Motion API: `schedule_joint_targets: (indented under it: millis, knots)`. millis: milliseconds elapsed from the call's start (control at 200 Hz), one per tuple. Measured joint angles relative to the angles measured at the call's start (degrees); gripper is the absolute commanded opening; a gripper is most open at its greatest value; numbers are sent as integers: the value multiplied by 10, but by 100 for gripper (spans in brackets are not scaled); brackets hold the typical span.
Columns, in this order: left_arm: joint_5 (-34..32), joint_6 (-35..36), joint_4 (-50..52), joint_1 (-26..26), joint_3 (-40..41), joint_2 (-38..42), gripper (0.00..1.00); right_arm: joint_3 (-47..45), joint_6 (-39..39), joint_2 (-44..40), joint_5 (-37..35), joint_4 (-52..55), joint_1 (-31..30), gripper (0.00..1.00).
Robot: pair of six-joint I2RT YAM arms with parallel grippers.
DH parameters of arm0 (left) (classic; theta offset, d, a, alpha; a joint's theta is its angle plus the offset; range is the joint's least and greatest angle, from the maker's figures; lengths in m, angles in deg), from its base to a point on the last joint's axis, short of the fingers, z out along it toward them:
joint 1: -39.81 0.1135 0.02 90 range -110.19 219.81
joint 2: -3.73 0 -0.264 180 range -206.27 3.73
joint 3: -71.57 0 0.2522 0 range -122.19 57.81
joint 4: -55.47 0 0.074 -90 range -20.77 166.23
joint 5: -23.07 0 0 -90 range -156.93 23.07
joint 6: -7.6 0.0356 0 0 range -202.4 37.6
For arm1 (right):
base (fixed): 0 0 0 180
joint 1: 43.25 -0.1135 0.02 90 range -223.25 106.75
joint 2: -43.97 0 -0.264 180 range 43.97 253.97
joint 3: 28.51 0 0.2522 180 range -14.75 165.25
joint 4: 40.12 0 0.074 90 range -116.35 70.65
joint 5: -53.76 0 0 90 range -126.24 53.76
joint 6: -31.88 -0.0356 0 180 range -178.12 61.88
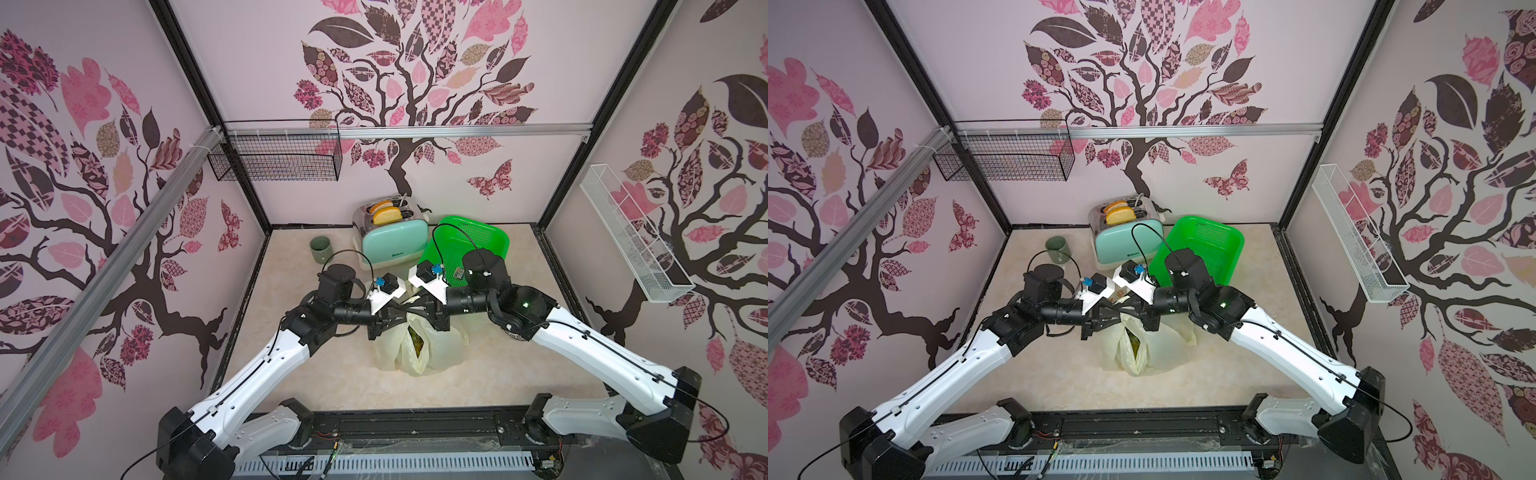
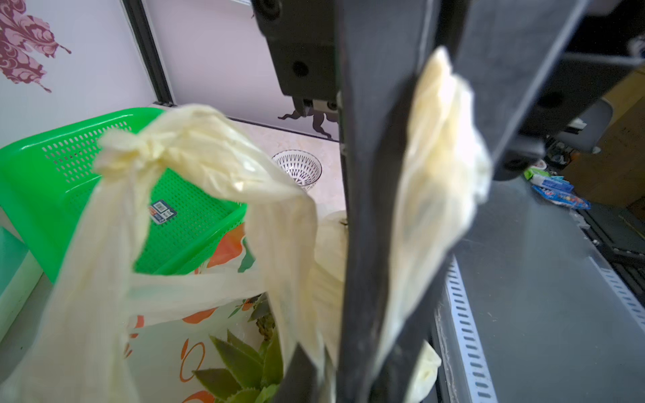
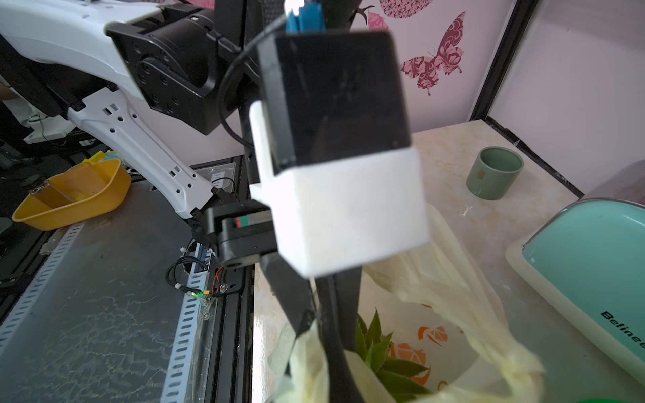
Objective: Place the pineapple into a plastic bag & tie a knot
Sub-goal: Cross the plastic bag at the center of the board.
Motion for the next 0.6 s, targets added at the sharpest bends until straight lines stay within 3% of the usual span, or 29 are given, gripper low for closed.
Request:
schedule_joint_targets:
  millis: [225,600]
  knots:
    - [16,3,-16,-4,18,18,47,0,-8,0,-1,-5,3,0]
    - [25,-8,-35,-7,25,20,57,-3,-12,0,-8,-11,3,0]
